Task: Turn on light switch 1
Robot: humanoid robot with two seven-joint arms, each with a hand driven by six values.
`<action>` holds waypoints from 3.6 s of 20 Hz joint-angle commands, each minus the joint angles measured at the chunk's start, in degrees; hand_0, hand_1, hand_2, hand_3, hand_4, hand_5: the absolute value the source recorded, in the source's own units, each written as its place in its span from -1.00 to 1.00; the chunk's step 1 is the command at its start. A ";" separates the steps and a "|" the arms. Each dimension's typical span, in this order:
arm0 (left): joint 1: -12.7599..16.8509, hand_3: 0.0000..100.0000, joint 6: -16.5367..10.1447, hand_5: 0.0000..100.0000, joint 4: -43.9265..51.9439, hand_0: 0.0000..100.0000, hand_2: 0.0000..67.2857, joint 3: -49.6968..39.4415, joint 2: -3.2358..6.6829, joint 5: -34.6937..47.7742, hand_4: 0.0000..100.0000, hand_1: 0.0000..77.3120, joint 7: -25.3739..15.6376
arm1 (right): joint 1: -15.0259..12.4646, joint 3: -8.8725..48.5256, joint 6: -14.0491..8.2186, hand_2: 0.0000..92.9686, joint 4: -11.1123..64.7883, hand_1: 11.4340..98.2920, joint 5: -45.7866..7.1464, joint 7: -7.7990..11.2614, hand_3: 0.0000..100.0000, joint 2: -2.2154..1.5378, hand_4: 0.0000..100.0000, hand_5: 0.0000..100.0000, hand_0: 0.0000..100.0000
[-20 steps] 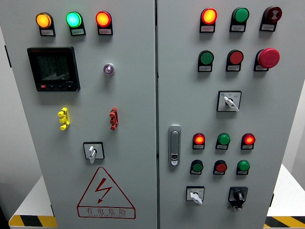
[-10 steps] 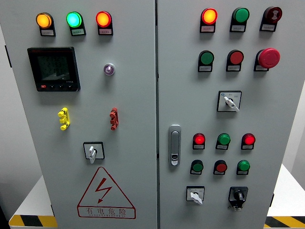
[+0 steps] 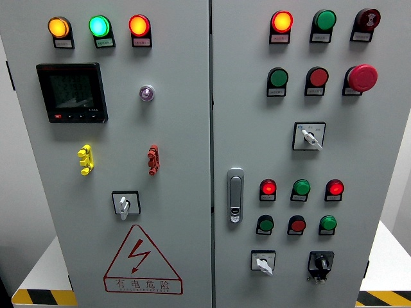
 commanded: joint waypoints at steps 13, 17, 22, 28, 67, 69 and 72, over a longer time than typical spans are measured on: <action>0.09 -0.23 -0.09 -0.31 -43.37 -1.00 -0.46 -0.19 0.45 1.22 0.15 -0.61 9.27 | -0.01 0.04 0.03 -1.00 0.00 -0.81 0.00 0.00 -0.60 0.01 -0.61 -0.79 -1.00; -0.44 -0.11 -0.18 -0.25 -52.51 -1.00 -0.39 0.51 0.71 1.04 0.26 -0.60 14.01 | -0.01 -0.05 -0.06 -1.00 0.00 -0.80 0.00 0.00 -0.60 0.01 -0.61 -0.79 -1.00; -4.56 -0.05 -0.10 -0.12 -57.89 -1.00 -0.34 0.69 0.45 1.13 0.38 -0.56 19.55 | -0.01 0.04 0.03 -1.00 0.00 -0.80 0.00 0.00 -0.60 0.01 -0.61 -0.79 -1.00; -11.16 0.03 -0.10 0.23 -57.99 -1.00 -0.29 0.60 0.45 1.22 0.54 -0.41 20.70 | -0.01 -0.05 0.03 -1.00 0.00 -0.80 0.00 0.00 -0.60 0.01 -0.61 -0.79 -1.00; -24.17 0.59 16.96 0.85 -59.21 -1.00 0.16 6.67 -0.17 2.97 1.00 0.50 31.07 | -0.01 -0.05 0.03 -1.00 0.00 -0.80 0.00 0.00 -0.60 0.01 -0.61 -0.79 -1.00; -24.35 0.60 16.87 0.85 -59.21 -1.00 0.16 6.58 -0.43 2.97 1.00 0.51 31.07 | -0.01 0.04 0.03 -1.00 0.00 -0.80 0.00 0.00 -0.60 0.01 -0.61 -0.79 -1.00; -24.78 0.61 16.87 0.86 -59.22 -1.00 0.17 6.40 -0.52 2.97 1.00 0.51 31.07 | -0.01 -0.05 0.03 -1.00 0.00 -0.82 0.00 0.00 -0.60 -0.08 -0.61 -0.79 -1.00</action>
